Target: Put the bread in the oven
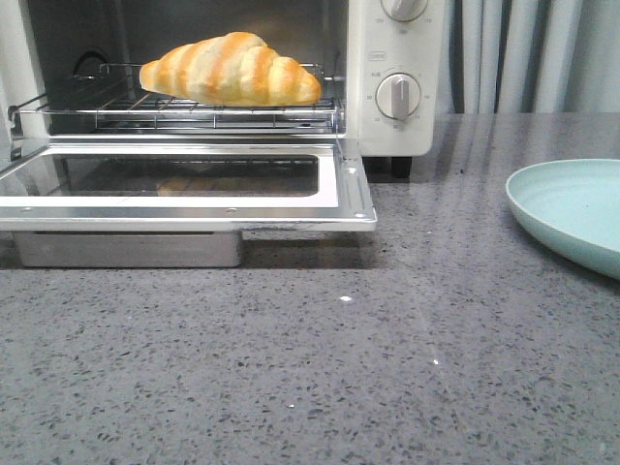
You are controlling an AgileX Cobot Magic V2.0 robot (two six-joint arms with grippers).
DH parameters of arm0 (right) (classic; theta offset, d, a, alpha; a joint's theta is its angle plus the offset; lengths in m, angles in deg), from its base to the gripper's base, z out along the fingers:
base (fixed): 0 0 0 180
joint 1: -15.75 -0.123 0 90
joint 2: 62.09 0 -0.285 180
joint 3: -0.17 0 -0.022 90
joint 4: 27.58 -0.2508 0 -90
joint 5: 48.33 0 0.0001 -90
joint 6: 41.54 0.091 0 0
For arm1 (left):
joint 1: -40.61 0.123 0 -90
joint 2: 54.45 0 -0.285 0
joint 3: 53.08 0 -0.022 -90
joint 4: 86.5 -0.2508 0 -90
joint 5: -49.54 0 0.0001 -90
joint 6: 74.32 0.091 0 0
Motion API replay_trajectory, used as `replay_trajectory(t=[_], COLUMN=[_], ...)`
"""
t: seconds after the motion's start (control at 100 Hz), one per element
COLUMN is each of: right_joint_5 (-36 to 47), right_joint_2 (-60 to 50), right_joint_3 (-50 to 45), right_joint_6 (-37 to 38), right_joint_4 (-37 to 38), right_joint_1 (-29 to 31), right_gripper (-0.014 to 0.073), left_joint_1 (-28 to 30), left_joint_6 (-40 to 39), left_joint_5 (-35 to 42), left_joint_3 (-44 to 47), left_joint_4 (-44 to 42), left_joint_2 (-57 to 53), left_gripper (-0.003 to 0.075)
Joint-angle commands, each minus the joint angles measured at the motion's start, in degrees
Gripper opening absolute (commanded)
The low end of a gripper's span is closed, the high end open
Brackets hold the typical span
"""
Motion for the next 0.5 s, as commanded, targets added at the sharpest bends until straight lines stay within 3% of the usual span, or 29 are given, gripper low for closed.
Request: replay_trajectory(t=[0.0, 0.32, 0.49], right_joint_5=[4.65, 4.65, 4.65], right_joint_2=[-1.34, -1.34, -1.34], right_joint_3=[-0.55, -0.55, -0.55], right_joint_6=[0.26, 0.26, 0.26], right_joint_4=[0.04, 0.04, 0.04], right_joint_1=[0.33, 0.33, 0.33], right_gripper=[-0.0045, -0.0045, -0.0045], left_joint_1=[0.11, 0.11, 0.11], left_joint_6=[-0.56, -0.45, 11.64], left_joint_5=[9.25, 10.64, 9.79], left_joint_3=[0.37, 1.60, 1.60], left_joint_4=[1.65, -0.80, 6.64], left_joint_2=[-1.75, -1.75, -1.75], left_gripper=[-0.0020, -0.0020, -0.0020])
